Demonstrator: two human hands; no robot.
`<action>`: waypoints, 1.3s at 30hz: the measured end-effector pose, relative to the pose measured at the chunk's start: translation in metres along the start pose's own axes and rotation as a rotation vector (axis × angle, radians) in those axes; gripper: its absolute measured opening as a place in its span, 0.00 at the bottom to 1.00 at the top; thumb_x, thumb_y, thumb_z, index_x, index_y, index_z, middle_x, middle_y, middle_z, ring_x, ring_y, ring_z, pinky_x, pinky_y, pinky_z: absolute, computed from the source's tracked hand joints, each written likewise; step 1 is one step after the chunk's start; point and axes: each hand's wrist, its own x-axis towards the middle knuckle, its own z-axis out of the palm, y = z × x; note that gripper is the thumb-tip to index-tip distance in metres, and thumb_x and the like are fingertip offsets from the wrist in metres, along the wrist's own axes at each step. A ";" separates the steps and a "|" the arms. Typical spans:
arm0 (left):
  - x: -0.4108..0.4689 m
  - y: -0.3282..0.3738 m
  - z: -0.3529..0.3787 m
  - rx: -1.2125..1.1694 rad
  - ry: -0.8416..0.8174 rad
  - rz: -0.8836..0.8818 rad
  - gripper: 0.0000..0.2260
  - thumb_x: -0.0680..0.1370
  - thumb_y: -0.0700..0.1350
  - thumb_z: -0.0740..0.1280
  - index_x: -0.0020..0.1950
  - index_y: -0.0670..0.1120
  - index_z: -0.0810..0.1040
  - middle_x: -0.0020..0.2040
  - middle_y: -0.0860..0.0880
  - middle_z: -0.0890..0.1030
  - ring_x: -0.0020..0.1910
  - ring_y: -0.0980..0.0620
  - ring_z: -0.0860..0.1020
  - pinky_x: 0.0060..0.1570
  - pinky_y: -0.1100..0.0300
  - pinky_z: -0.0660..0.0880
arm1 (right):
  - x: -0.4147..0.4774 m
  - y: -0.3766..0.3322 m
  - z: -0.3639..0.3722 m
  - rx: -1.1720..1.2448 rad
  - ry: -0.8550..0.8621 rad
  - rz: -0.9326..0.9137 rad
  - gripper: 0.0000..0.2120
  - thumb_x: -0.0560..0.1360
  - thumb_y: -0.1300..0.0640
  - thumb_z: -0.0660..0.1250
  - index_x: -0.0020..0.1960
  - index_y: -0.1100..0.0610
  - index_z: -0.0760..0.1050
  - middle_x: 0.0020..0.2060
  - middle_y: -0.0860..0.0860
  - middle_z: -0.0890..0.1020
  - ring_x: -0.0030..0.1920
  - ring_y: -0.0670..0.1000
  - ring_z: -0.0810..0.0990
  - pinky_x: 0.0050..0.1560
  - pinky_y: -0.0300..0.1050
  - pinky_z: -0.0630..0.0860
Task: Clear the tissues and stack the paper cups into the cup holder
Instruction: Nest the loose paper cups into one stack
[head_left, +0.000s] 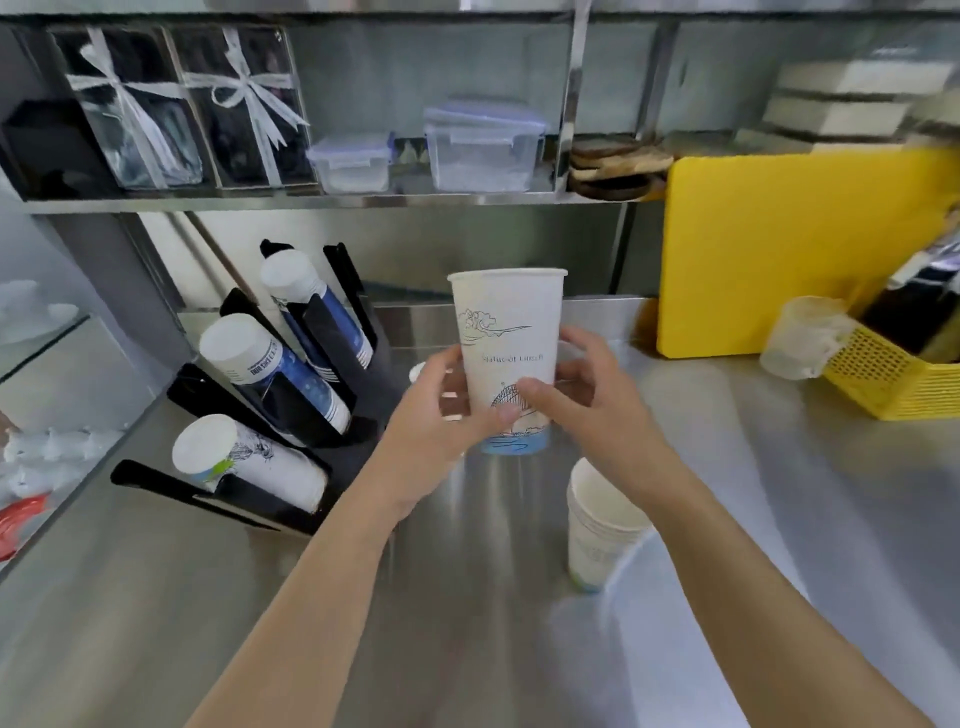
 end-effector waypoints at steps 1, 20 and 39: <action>0.001 0.003 0.012 -0.009 -0.033 0.015 0.25 0.68 0.39 0.74 0.63 0.48 0.70 0.50 0.53 0.81 0.45 0.61 0.81 0.40 0.70 0.77 | -0.008 0.000 -0.013 -0.031 0.026 -0.010 0.24 0.70 0.49 0.71 0.61 0.39 0.63 0.49 0.38 0.79 0.48 0.38 0.80 0.41 0.32 0.78; -0.008 -0.060 0.079 0.191 -0.343 -0.137 0.41 0.64 0.44 0.78 0.70 0.56 0.59 0.65 0.63 0.68 0.64 0.64 0.68 0.62 0.65 0.66 | -0.076 0.088 -0.078 -0.227 0.071 0.110 0.40 0.66 0.42 0.72 0.65 0.25 0.47 0.51 0.19 0.69 0.53 0.22 0.67 0.42 0.20 0.69; -0.016 -0.101 0.102 0.290 -0.256 -0.131 0.42 0.64 0.48 0.77 0.68 0.69 0.55 0.68 0.60 0.67 0.67 0.60 0.68 0.67 0.52 0.69 | -0.077 0.130 -0.083 -0.502 -0.142 -0.087 0.36 0.70 0.36 0.61 0.73 0.40 0.48 0.70 0.38 0.58 0.67 0.37 0.59 0.64 0.37 0.63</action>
